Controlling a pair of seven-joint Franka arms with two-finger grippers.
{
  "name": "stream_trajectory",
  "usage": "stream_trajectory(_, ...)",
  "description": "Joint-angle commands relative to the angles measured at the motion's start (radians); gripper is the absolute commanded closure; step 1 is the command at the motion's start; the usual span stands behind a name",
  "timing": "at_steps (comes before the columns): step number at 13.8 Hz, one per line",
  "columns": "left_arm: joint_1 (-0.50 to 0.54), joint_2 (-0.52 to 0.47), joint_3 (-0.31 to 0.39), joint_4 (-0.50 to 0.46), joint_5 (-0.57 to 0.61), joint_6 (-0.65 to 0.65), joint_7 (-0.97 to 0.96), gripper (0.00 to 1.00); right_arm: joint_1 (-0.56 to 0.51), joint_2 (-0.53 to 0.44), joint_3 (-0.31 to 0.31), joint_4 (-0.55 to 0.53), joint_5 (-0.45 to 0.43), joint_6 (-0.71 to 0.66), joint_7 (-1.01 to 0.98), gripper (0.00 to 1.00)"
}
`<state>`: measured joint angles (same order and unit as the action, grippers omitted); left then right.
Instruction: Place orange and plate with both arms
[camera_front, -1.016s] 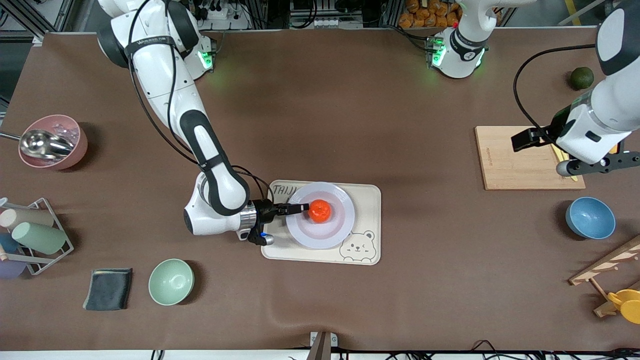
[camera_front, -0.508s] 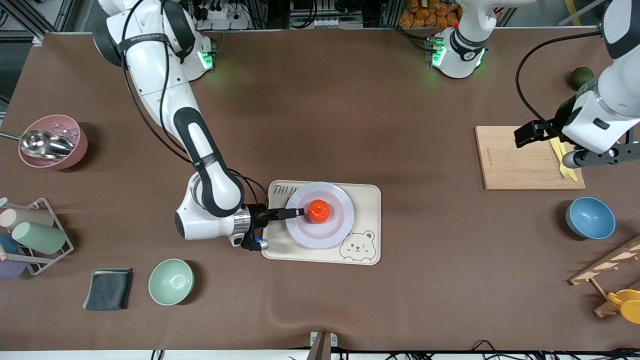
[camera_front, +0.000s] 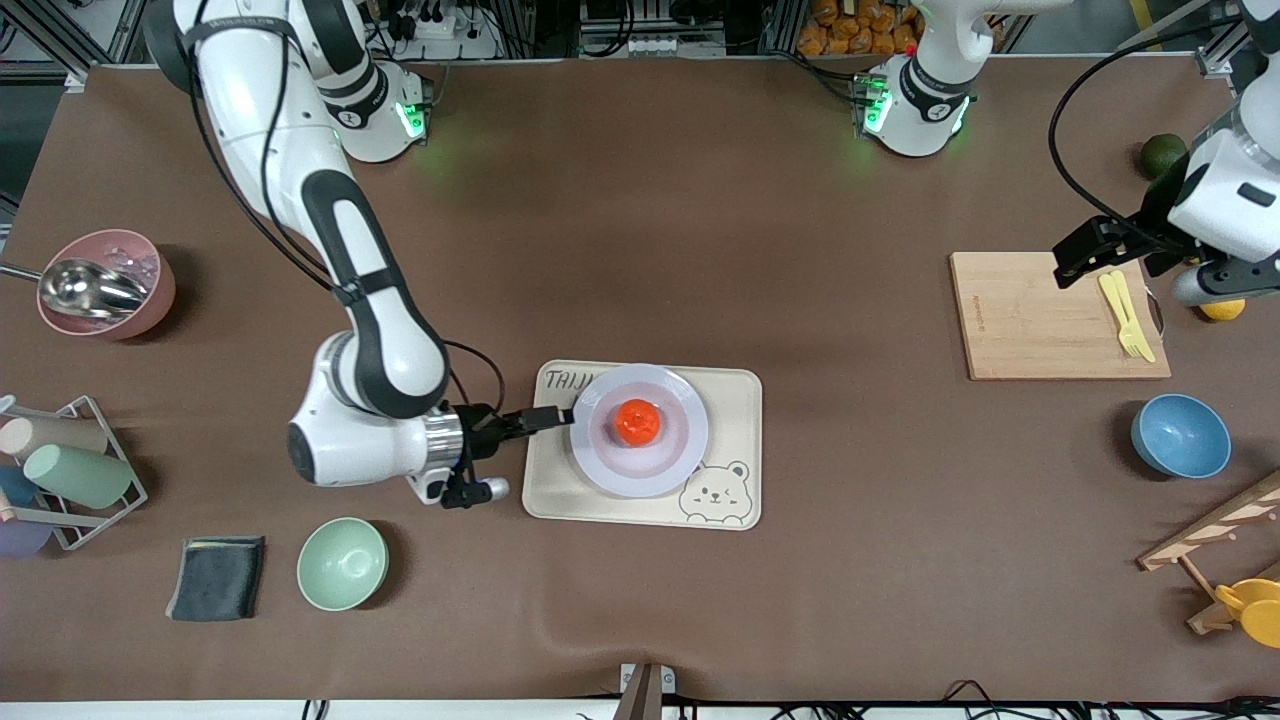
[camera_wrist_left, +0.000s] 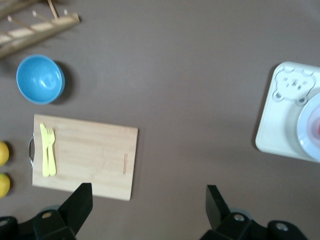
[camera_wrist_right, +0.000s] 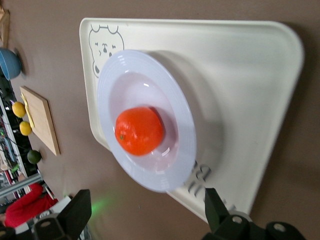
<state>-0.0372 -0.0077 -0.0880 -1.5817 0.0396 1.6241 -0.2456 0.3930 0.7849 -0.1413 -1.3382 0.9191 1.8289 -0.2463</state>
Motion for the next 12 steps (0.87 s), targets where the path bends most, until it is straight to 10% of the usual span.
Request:
stream_trajectory(1, 0.011, -0.098, -0.002, -0.127, -0.001, 0.094, 0.041, 0.00, -0.005, -0.111, -0.058, -0.032, -0.130, -0.085, 0.007, 0.00)
stream_trajectory(12, 0.014, -0.069, 0.010, 0.022, -0.027, -0.213, 0.193, 0.00, -0.161, -0.584, -0.046, -0.306, -0.787, -0.080, -0.008, 0.00)
